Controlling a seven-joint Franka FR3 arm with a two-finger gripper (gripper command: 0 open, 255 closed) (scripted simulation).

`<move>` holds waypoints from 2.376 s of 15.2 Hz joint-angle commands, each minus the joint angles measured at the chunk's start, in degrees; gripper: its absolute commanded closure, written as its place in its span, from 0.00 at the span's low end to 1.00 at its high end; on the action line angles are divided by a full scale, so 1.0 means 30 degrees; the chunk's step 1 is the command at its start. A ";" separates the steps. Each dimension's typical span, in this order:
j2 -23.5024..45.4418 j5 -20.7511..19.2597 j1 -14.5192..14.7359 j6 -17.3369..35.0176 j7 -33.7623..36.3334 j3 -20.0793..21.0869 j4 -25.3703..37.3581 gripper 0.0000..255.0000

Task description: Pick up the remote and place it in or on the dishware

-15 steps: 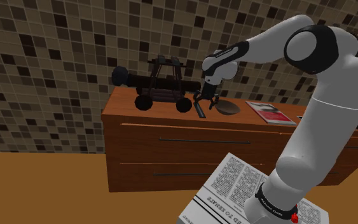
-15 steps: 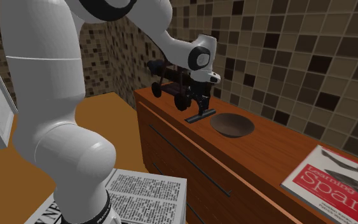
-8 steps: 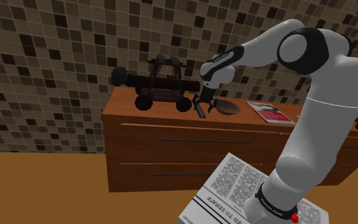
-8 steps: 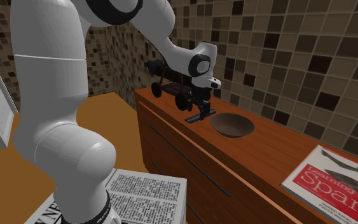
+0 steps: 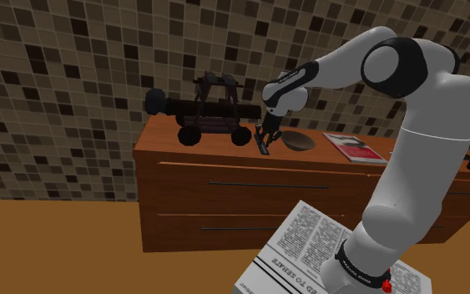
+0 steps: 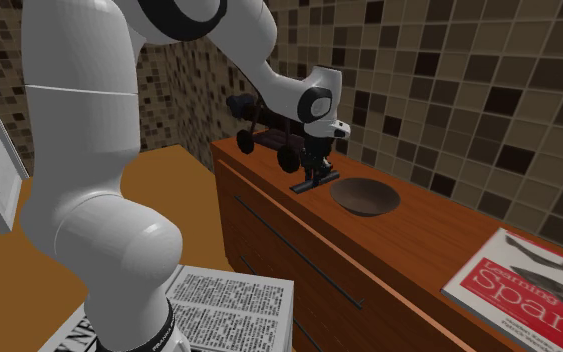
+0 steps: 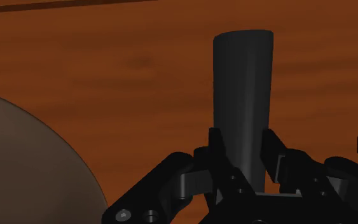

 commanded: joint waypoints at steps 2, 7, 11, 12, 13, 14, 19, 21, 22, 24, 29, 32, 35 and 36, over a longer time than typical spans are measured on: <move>0.0156 0.0011 0.0049 0.0386 0.0092 0.0042 -0.0089 1.00; -0.0013 -0.0029 0.0047 0.0421 0.0079 0.0017 -0.0263 1.00; -0.0624 -0.0323 0.0098 -0.0470 0.0330 -0.0065 0.0050 1.00; -0.0768 -0.0392 0.0109 -0.0695 0.0389 -0.0082 0.0139 1.00; -0.0908 -0.0458 0.0119 -0.0922 0.0447 -0.0099 0.0233 1.00; -0.1046 -0.0523 0.0128 -0.1149 0.0504 -0.0113 0.0330 1.00; -0.1680 -0.0817 0.0164 -0.2300 0.0768 -0.0172 0.0882 1.00; -0.1909 -0.0921 0.0174 -0.2767 0.0864 -0.0189 0.1132 1.00; -0.2018 -0.0970 0.0179 -0.3001 0.0911 -0.0196 0.1263 1.00; -0.2225 -0.1062 0.0187 -0.3472 0.1000 -0.0209 0.1539 1.00; -0.2676 -0.1262 0.0202 -0.4662 0.1202 -0.0232 0.2303 1.00; -0.2951 -0.1292 -0.0254 -0.4677 0.0362 -0.0623 0.1976 1.00; -0.3198 -0.1308 -0.0947 -0.4633 -0.0945 -0.1230 0.1578 1.00; -0.3245 -0.1307 -0.1181 -0.4629 -0.1389 -0.1438 0.1489 1.00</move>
